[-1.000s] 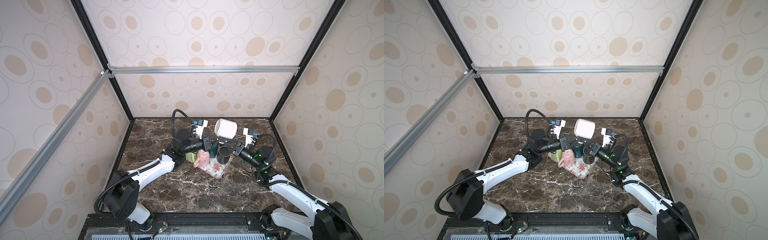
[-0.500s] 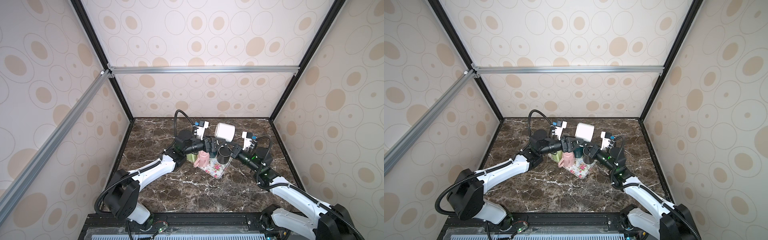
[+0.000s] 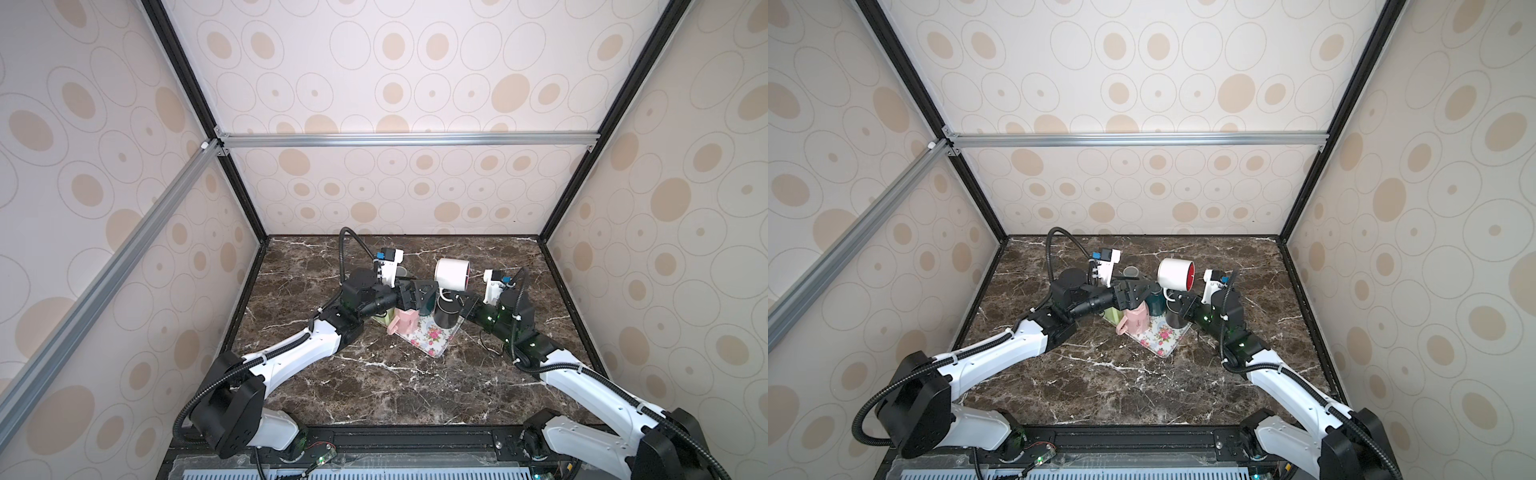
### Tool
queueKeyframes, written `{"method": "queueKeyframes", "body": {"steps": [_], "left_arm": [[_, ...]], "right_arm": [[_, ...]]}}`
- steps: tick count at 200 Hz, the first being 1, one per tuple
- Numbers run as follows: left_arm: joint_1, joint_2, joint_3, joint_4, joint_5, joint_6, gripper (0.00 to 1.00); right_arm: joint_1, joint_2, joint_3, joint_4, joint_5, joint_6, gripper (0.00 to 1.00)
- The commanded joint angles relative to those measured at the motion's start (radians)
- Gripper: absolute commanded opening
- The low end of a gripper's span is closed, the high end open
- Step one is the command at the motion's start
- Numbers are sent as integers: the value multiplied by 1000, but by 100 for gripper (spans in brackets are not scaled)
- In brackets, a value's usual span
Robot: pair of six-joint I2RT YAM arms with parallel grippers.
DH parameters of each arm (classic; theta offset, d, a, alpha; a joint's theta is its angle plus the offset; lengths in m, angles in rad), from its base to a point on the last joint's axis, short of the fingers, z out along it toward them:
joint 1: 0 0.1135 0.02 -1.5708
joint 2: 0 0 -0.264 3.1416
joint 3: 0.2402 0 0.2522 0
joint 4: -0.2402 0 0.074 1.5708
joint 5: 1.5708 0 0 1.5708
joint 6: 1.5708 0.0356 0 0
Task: Turn the mug right side up
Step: 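Open the left gripper and carry the mug away with the right gripper, then lower the white mug, opening up, onto the table with the right gripper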
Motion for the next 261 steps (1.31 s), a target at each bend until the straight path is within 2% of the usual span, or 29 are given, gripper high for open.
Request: {"method": "queueKeyframes", "body": {"steps": [1,23,72,134,197,233,261], "left_arm": [[10,-57,-47,8,-92,42,98],[14,-86,-80,-19,-148,73,98],[14,-123,-161,-5,-208,100,98],[13,-143,-253,53,-237,108,98],[15,-154,-266,44,-248,145,98],[15,-174,-267,12,-269,167,98],[14,-190,-269,-1,-285,172,98]], "right_arm": [[6,-44,100,-108,114,-84,0],[6,-36,151,-233,205,-115,0],[6,59,341,-645,528,-183,0],[7,255,486,-928,793,-218,0],[0,418,485,-880,770,-195,0],[-11,525,509,-860,810,-191,0],[-33,577,511,-802,746,-196,0]]}}
